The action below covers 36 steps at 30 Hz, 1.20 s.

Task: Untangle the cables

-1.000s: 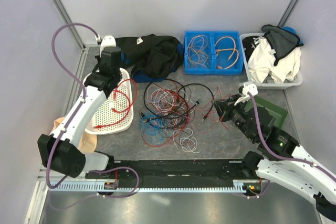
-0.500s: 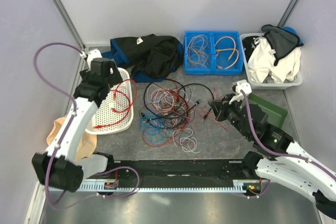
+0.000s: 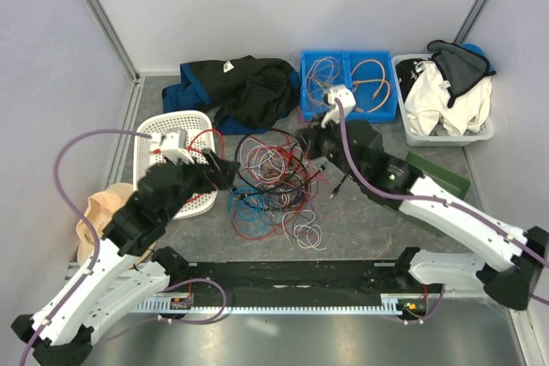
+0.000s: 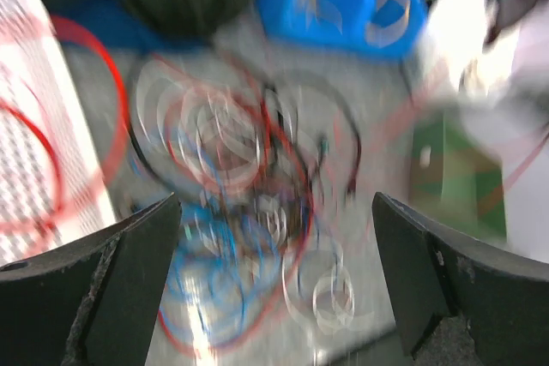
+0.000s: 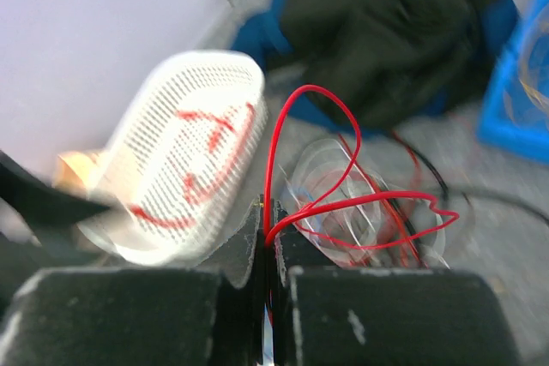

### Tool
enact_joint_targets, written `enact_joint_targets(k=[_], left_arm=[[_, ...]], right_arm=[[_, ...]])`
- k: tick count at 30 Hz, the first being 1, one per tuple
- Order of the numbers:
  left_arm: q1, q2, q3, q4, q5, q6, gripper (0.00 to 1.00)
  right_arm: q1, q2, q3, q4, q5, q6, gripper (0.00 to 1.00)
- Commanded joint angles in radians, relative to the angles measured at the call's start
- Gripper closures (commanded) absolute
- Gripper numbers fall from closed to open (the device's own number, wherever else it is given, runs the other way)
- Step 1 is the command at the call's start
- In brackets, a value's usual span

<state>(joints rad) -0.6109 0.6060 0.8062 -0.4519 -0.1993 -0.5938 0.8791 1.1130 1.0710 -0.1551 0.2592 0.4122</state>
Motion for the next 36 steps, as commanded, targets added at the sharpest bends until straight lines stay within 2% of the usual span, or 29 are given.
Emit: enact_joint_targets(k=[1,4,9,14,20,26,27,28,29,30,31,32,36], left_arm=[[-0.121,-0.135,-0.136,-0.019,-0.061,-0.152,0.0],[-0.135,-0.236,-0.137,-0.123,-0.164,-0.166,0.0],[-0.133,-0.272,-0.039,-0.342,-0.365,-0.161,0.0],[-0.133,-0.354,-0.032,-0.401,-0.41,-0.187,0.0],[-0.133,-0.5,-0.029,-0.432,-0.46,-0.192,0.0],[-0.133,-0.509,-0.033,-0.442,-0.456,-0.184,0.0],[-0.133,-0.494,-0.035,-0.442,-0.45,-0.189,0.0],[-0.133,-0.483,-0.033,-0.441,-0.443,-0.193,0.0],[-0.133,-0.474,-0.035,-0.439,-0.434,-0.196,0.0],[-0.133,-0.451,-0.033,-0.439,-0.433,-0.198,0.0],[-0.133,-0.442,-0.032,-0.436,-0.43,-0.198,0.0],[-0.133,-0.431,-0.03,-0.436,-0.428,-0.196,0.0],[-0.133,-0.407,-0.036,-0.415,-0.428,-0.192,0.0]], right_arm=[[-0.002,0.172,0.193,0.143,-0.058,-0.018,1.0],[-0.002,0.318,0.328,0.147,-0.113,-0.007,1.0],[-0.002,0.519,0.527,0.238,-0.227,0.026,1.0],[-0.003,0.735,0.708,0.347,-0.406,0.08,1.0],[-0.002,1.017,0.978,0.37,-0.589,0.214,1.0],[0.02,1.252,1.246,0.237,-0.682,0.24,1.0],[0.023,1.3,1.288,0.206,-0.693,0.231,0.65],[0.027,1.317,1.341,0.174,-0.689,0.22,0.46],[0.027,1.323,1.348,0.123,-0.675,0.194,0.32],[0.027,1.308,1.337,0.109,-0.658,0.179,0.13],[0.029,1.291,1.293,0.104,-0.619,0.159,0.05],[0.031,1.273,1.269,0.088,-0.597,0.139,0.02],[0.04,1.164,1.209,-0.01,-0.46,0.005,0.02]])
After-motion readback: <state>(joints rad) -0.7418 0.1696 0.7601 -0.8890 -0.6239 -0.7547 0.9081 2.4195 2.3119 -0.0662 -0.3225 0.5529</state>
